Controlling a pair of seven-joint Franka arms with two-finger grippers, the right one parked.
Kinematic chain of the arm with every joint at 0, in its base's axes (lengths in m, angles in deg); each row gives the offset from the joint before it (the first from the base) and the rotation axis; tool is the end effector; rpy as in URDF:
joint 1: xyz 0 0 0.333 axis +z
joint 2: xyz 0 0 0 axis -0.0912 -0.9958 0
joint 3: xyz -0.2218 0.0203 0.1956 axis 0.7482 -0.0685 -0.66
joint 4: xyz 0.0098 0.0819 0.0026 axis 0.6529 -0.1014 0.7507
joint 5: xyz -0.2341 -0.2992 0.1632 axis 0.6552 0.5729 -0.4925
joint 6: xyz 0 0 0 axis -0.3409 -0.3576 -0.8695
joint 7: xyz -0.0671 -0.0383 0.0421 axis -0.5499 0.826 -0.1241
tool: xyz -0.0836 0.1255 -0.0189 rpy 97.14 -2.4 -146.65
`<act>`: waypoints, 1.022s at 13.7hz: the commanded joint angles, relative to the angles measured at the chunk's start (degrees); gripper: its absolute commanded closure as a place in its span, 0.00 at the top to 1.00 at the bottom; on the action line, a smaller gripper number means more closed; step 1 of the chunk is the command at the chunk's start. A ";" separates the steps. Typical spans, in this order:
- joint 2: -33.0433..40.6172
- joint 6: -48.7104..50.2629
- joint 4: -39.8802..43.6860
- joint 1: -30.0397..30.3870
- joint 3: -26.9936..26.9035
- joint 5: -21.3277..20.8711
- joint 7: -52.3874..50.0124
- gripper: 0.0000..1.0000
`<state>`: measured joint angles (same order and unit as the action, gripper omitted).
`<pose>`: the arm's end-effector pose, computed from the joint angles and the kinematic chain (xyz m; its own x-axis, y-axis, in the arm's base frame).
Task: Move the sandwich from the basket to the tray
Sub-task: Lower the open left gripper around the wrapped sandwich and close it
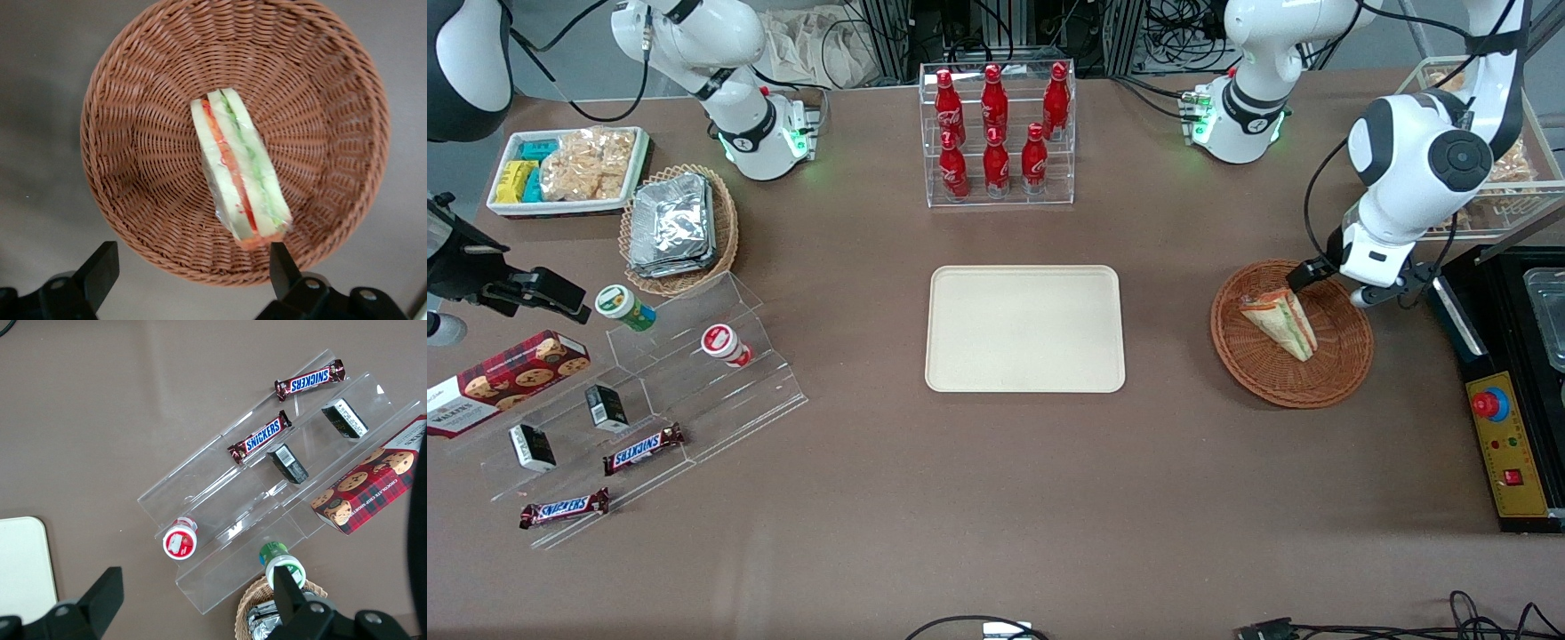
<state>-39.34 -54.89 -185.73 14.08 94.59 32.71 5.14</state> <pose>0.4499 0.0175 0.2412 0.9194 0.3921 -0.0319 0.3909 -0.9197 -0.0369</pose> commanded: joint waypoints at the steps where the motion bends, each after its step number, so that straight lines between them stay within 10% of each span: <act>1: -0.58 -2.33 -0.42 0.38 0.33 0.17 -4.22 1.00; 14: -9.27 -13.31 0.46 -0.94 3.84 2.63 -12.94 1.00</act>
<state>-46.65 -65.91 -185.82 13.15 98.31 34.57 -6.98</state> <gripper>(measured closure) 0.000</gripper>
